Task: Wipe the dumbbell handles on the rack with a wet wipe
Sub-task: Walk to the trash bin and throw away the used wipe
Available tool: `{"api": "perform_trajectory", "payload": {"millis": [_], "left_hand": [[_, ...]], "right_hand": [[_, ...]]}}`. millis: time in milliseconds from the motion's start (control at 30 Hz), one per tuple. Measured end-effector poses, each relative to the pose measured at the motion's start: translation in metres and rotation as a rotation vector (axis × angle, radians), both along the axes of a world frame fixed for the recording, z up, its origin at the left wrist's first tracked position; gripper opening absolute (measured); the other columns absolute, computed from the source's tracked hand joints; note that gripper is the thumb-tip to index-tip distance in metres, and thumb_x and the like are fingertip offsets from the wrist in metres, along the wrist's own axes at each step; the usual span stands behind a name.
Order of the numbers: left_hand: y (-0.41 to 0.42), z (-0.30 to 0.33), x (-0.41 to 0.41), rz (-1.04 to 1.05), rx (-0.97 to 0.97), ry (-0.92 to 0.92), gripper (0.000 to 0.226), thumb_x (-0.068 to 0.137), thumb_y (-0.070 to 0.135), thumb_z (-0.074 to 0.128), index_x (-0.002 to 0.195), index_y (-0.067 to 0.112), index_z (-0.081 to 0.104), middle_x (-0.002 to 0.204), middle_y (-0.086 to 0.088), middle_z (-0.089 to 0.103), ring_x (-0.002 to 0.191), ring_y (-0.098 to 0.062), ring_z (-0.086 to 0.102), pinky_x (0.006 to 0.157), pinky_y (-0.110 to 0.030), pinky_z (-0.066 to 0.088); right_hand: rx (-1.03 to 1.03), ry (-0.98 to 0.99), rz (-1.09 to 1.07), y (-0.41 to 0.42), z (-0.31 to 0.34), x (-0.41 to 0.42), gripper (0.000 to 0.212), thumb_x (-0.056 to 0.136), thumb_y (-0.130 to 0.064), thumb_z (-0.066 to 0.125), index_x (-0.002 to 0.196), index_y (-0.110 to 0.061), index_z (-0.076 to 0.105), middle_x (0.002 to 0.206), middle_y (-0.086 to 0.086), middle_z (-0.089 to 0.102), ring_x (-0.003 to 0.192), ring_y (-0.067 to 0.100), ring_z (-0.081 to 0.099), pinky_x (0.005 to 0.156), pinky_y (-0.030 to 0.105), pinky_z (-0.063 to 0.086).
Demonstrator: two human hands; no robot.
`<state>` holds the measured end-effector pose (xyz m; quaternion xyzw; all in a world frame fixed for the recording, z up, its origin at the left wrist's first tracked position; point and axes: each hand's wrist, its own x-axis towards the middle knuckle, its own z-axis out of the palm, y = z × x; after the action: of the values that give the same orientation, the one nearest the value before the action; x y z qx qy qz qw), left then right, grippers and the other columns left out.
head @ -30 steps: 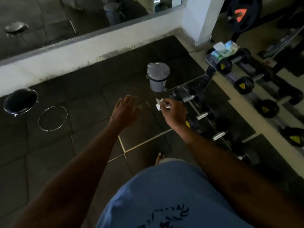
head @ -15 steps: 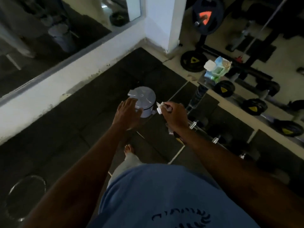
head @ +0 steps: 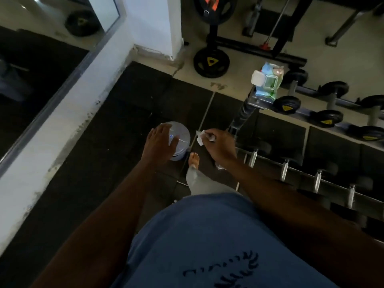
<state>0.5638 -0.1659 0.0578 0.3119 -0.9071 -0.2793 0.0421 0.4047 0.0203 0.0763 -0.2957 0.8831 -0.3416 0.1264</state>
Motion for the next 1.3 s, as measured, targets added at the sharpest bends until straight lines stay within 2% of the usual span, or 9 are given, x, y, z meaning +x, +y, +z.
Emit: {"api": "perform_trajectory", "payload": {"millis": [267,367,467,600,700,867,1000,1167,1300], "left_hand": [[-0.076,-0.025,-0.019,0.011,0.033,-0.025,0.062,0.107,0.051,0.057,0.158,0.019,0.042,0.161,-0.009,0.047,0.151,-0.028,0.043,0.128,-0.049,0.028],[-0.094,-0.026,-0.028,0.024,0.044,-0.045,0.062,0.107,0.049,0.057,0.159,0.018,0.041,0.163,-0.010,0.045,0.154,-0.028,0.039,0.129,-0.047,0.024],[-0.103,-0.033,-0.039,0.003,0.068,-0.054,0.062,0.108,0.049,0.055,0.159,0.018,0.041,0.163,-0.010,0.045,0.154,-0.027,0.039,0.130,-0.048,0.023],[-0.107,-0.054,-0.048,-0.004,0.119,-0.088,0.062,0.107,0.052,0.055,0.157,0.018,0.044,0.160,-0.010,0.049,0.150,-0.028,0.045,0.126,-0.051,0.033],[-0.103,-0.077,-0.053,-0.016,0.153,-0.109,0.057,0.107,0.048,0.058,0.153,0.016,0.049,0.155,-0.010,0.054,0.145,-0.028,0.050,0.123,-0.045,0.036],[-0.092,-0.116,-0.059,0.029,0.214,-0.172,0.048,0.107,0.044,0.058,0.148,0.019,0.051,0.151,-0.009,0.057,0.141,-0.028,0.052,0.117,-0.043,0.040],[-0.096,-0.162,-0.068,0.077,0.296,-0.188,0.046,0.108,0.042,0.057,0.149,0.021,0.051,0.151,-0.004,0.056,0.140,-0.025,0.051,0.115,-0.039,0.039],[-0.116,-0.235,-0.076,0.169,0.391,-0.235,0.055,0.107,0.054,0.052,0.153,0.025,0.044,0.149,-0.003,0.060,0.134,-0.024,0.059,0.108,-0.053,0.053],[-0.128,-0.276,-0.086,0.163,0.388,-0.242,0.056,0.109,0.049,0.054,0.156,0.021,0.045,0.158,-0.003,0.052,0.143,-0.022,0.051,0.115,-0.051,0.047]], "right_hand": [[0.077,-0.086,-0.038,-0.086,-0.032,-0.027,0.039,0.090,-0.060,0.060,0.116,-0.033,0.070,0.109,-0.010,0.071,0.097,0.007,0.065,0.081,0.029,0.057],[0.080,-0.138,-0.040,-0.104,-0.034,-0.037,0.030,0.095,-0.048,0.065,0.117,-0.028,0.071,0.111,-0.007,0.072,0.094,0.004,0.062,0.072,0.015,0.047],[0.092,-0.200,-0.068,-0.115,-0.043,-0.043,0.028,0.097,-0.044,0.065,0.117,-0.025,0.070,0.111,-0.006,0.072,0.093,0.002,0.059,0.066,0.010,0.038],[0.112,-0.268,-0.111,-0.129,-0.060,-0.052,0.025,0.097,-0.041,0.067,0.115,-0.023,0.070,0.107,-0.007,0.069,0.092,0.004,0.058,0.065,0.009,0.037],[0.121,-0.288,-0.146,-0.140,-0.078,-0.058,0.029,0.095,-0.043,0.068,0.115,-0.022,0.073,0.109,-0.004,0.073,0.096,0.012,0.066,0.075,0.021,0.049],[0.133,-0.398,-0.205,-0.160,-0.130,-0.059,0.022,0.093,-0.037,0.072,0.109,-0.023,0.076,0.103,-0.006,0.074,0.086,0.002,0.062,0.058,-0.001,0.035],[0.184,-0.500,-0.230,-0.171,-0.191,-0.060,0.019,0.095,-0.035,0.071,0.111,-0.024,0.074,0.101,-0.013,0.067,0.084,-0.004,0.059,0.061,0.002,0.037],[0.260,-0.523,-0.230,-0.186,-0.274,-0.066,0.019,0.094,-0.034,0.071,0.110,-0.024,0.074,0.100,-0.012,0.068,0.084,-0.003,0.057,0.062,0.002,0.035],[0.287,-0.559,-0.237,-0.204,-0.322,-0.073,0.015,0.094,-0.032,0.071,0.106,-0.023,0.073,0.106,-0.006,0.073,0.089,0.002,0.063,0.063,0.006,0.042]]}}
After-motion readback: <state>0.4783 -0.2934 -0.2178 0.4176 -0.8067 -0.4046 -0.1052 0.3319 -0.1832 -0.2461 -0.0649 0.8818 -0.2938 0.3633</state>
